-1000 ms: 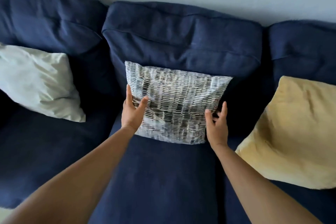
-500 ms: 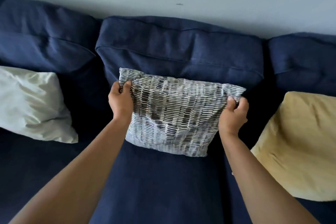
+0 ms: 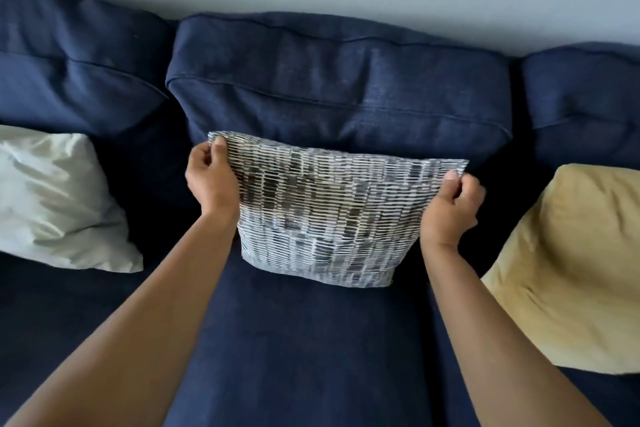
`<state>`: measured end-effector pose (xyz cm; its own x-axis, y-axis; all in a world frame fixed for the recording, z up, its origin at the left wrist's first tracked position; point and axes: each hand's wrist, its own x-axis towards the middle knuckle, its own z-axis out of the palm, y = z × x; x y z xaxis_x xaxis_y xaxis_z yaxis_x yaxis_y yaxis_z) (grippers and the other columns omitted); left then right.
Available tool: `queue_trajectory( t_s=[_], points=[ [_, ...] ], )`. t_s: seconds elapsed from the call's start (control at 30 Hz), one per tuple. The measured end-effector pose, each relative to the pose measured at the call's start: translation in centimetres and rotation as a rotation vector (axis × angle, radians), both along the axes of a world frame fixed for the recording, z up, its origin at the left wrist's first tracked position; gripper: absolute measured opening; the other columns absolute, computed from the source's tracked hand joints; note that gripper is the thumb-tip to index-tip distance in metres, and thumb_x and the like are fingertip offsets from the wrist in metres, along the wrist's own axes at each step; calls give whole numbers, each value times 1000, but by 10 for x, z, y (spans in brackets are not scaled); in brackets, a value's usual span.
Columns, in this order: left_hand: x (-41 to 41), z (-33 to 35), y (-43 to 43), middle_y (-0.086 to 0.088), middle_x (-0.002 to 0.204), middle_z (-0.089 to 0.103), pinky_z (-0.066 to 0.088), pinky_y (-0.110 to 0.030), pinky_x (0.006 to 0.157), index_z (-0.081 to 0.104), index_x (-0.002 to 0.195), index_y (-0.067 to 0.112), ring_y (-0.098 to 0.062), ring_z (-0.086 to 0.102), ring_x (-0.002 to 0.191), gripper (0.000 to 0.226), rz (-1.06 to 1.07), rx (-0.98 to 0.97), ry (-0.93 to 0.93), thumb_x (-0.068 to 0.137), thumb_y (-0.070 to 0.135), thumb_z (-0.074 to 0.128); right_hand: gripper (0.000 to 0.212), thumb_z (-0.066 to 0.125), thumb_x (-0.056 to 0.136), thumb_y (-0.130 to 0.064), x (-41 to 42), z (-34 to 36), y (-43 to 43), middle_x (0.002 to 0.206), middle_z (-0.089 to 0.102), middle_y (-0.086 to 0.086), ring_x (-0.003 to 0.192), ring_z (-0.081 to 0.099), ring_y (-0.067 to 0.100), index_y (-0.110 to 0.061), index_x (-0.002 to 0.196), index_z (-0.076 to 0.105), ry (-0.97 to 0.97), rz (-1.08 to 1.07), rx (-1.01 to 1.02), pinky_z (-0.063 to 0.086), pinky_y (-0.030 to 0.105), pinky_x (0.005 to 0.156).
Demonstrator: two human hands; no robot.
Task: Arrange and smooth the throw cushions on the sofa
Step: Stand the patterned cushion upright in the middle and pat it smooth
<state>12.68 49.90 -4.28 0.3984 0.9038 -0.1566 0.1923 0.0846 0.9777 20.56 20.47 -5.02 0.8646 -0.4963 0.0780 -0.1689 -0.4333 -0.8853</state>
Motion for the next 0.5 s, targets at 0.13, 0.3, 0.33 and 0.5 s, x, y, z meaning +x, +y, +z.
queue_trajectory(
  t_s=[0.13,0.3,0.33,0.5],
  points=[
    [4,11,1,17,67,53,41,-10,59,55,74,31,7,47,58,24,71,55,-62,95,41,58,28,47,100,-21,19,8,-5,120,57,13,95,53,8,-2,102,67,-65,-40,-13,27,13,86],
    [-4,-9,-6,15,73,57,40,-6,57,56,78,29,14,51,57,23,40,28,18,98,40,57,25,53,99,-21,15,-7,-5,124,57,13,111,58,25,-6,107,71,65,-41,-83,27,31,96],
    [-4,-12,-7,15,74,57,40,-6,56,55,79,28,15,51,57,23,34,31,44,99,40,57,26,53,99,-22,13,-9,-6,124,57,14,112,58,26,-6,108,71,82,-42,-83,29,36,100],
    [-6,-5,-17,-2,132,55,42,-28,102,56,129,19,-5,53,118,36,44,261,139,99,39,54,32,55,98,-23,-1,2,3,131,57,14,122,55,29,-5,124,61,-70,-43,-101,32,47,104]
  ],
)
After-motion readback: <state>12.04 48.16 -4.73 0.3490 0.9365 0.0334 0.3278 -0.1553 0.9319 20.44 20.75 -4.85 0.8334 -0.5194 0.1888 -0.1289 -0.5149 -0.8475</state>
